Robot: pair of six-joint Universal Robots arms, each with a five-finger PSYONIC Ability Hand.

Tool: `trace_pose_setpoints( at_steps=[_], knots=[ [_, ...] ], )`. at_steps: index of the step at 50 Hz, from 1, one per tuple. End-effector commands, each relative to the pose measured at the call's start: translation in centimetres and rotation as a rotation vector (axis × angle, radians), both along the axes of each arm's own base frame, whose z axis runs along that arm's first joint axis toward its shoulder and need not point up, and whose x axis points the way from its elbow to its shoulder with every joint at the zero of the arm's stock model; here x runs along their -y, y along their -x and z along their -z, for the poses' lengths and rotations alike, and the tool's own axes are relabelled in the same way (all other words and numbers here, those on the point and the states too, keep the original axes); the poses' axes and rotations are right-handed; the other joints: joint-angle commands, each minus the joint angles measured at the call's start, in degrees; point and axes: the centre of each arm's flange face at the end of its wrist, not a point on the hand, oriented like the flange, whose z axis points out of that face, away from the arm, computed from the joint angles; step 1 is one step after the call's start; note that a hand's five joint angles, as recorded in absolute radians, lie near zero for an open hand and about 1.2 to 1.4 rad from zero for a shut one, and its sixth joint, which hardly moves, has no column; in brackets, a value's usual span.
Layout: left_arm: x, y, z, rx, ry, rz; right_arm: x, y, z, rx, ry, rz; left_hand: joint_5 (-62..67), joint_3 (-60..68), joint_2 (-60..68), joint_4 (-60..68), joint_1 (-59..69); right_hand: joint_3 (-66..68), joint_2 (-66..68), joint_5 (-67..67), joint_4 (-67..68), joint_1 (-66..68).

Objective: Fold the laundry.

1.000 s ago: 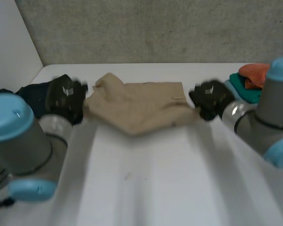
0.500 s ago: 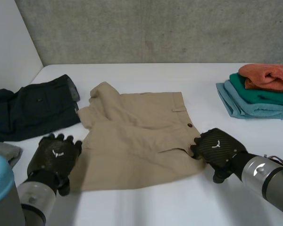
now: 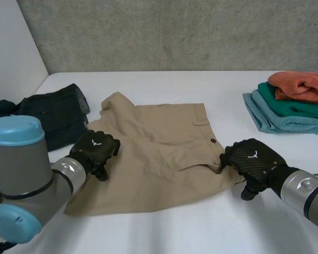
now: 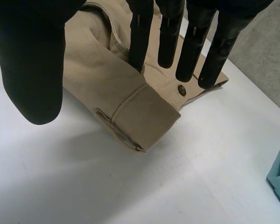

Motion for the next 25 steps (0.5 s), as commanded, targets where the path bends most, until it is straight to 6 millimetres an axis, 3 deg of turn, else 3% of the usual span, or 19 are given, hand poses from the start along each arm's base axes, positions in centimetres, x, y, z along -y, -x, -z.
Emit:
trace_pose_setpoints(
  at_steps=[1, 12, 14, 16, 18, 25],
  knots=[
    [1.0, 0.1, 1.4, 0.016, -0.02, -0.013, -0.1, 0.0, 0.0, -0.002, 0.0, -0.001, 5.7, 5.9, 5.7, 5.6, 5.7, 1.1, 0.3, 1.1, 1.2, 2.3],
    [1.5, 0.3, 2.2, 0.018, -0.026, -0.013, -0.2, 0.0, 0.2, -0.002, -0.006, -0.003, 9.6, 9.8, 9.6, 9.4, 9.5, 1.3, 0.5, 1.3, 1.4, 2.5],
    [1.6, 0.4, 2.2, 0.016, -0.022, -0.013, -0.2, 0.0, 0.2, -0.002, -0.006, -0.001, 16.8, 17.0, 16.8, 16.6, 16.7, 1.3, 0.5, 1.3, 1.4, 2.5],
    [1.6, 0.4, 1.9, 0.012, -0.014, -0.011, -0.2, 0.0, 0.2, -0.002, -0.006, -0.001, 35.4, 35.6, 35.4, 35.2, 35.3, 1.3, 0.5, 1.3, 1.4, 2.5],
    [1.7, 0.4, 1.8, 0.01, -0.011, -0.012, -0.2, 0.0, 0.2, -0.003, -0.006, 0.0, 45.5, 45.7, 45.5, 45.4, 45.4, 1.3, 0.5, 1.3, 1.4, 2.5],
    [1.1, 0.5, 0.8, 0.006, 0.012, -0.011, -0.2, 0.1, 0.2, -0.001, -0.012, 0.005, 45.6, 45.8, 45.6, 45.4, 45.5, 1.3, 0.5, 1.3, 1.4, 2.5]
  ],
)
